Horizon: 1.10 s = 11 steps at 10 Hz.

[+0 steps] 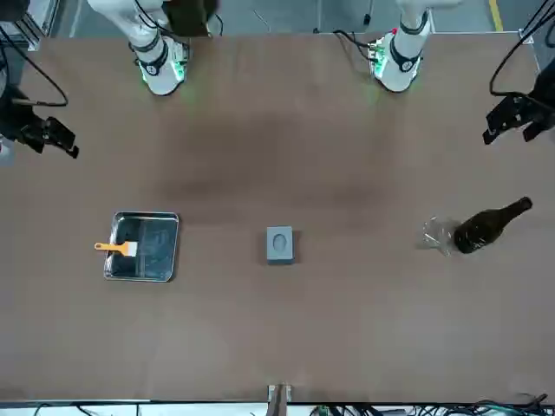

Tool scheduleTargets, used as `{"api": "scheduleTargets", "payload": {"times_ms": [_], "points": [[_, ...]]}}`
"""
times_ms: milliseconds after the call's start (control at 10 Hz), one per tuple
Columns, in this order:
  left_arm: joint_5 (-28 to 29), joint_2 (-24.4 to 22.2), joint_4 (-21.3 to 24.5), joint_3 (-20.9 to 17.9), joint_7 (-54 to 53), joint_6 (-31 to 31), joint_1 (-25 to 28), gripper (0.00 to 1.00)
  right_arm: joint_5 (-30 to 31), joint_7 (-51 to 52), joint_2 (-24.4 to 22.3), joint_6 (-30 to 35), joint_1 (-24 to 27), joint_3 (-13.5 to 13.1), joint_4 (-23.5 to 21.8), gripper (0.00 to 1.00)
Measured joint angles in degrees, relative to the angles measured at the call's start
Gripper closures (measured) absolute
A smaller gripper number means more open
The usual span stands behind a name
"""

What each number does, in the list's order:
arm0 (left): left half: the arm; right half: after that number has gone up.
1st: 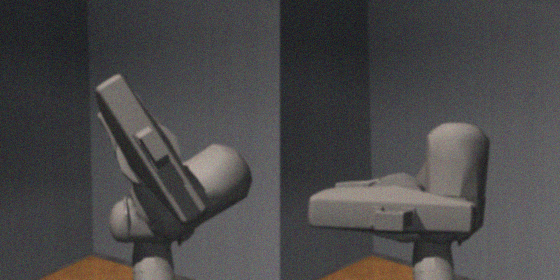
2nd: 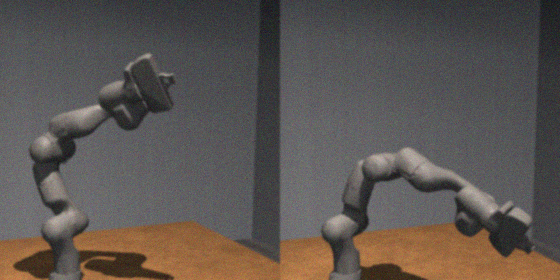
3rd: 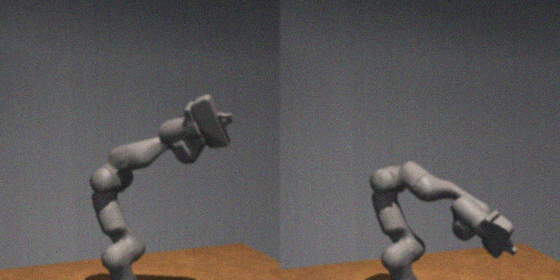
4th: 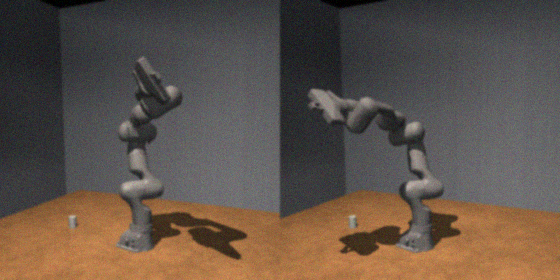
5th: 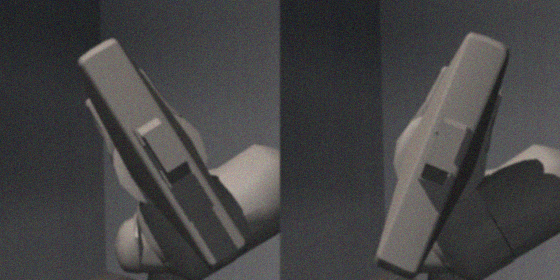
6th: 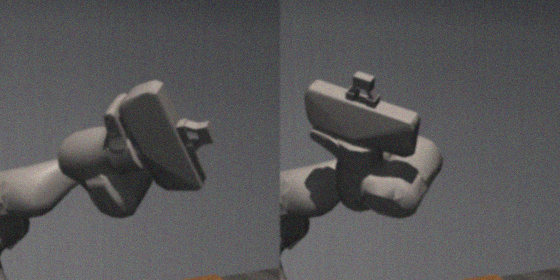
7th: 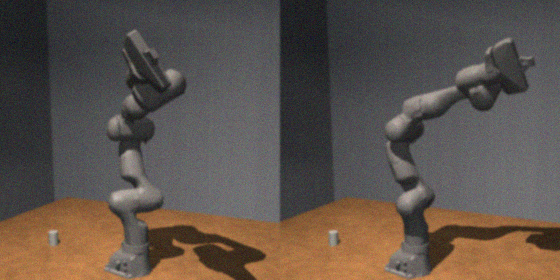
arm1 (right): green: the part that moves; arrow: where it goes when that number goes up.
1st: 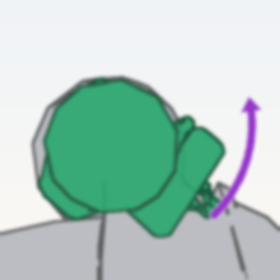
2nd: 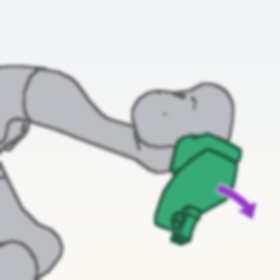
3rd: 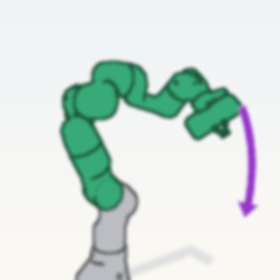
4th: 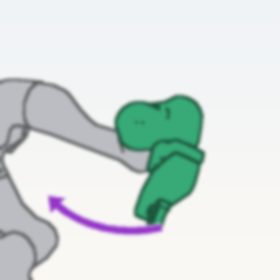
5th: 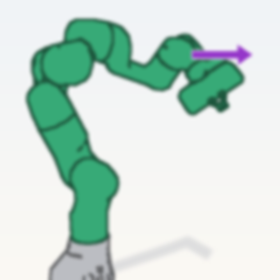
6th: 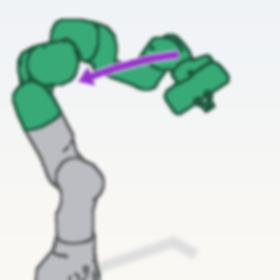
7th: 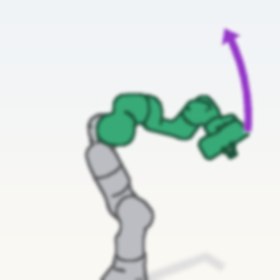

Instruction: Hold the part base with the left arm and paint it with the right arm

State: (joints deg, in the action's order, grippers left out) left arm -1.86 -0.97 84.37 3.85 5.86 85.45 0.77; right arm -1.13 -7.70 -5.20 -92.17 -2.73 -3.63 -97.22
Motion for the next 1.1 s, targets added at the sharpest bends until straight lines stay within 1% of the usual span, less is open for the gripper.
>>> {"api": "scheduleTargets", "payload": {"times_ms": [400,600,800,900,1100], "points": [[0.00,0.00,0.00,0.33,-0.01,0.01,-0.56,0.02,0.00,-0.25,0.00,0.17,0.02,-0.02,0.00,0.00],[0.00,0.00,0.00,1.46,0.01,0.00,-0.62,0.01,0.00,-0.21,0.04,0.12,0.21,-0.28,-0.02,0.00],[-0.01,0.28,0.06,3.28,-0.96,0.01,-0.92,0.01,-0.03,2.67,0.61,-0.55,0.35,-1.18,-0.07,0.00],[-0.01,0.99,0.11,5.13,-2.55,0.25,-1.15,0.01,-1.03,5.88,1.32,-0.90,0.39,-2.45,-0.09,0.00],[0.00,2.98,0.20,8.46,-4.62,1.52,-1.74,0.01,-5.14,14.34,3.58,-1.28,0.64,-7.00,-0.11,0.00]]}}
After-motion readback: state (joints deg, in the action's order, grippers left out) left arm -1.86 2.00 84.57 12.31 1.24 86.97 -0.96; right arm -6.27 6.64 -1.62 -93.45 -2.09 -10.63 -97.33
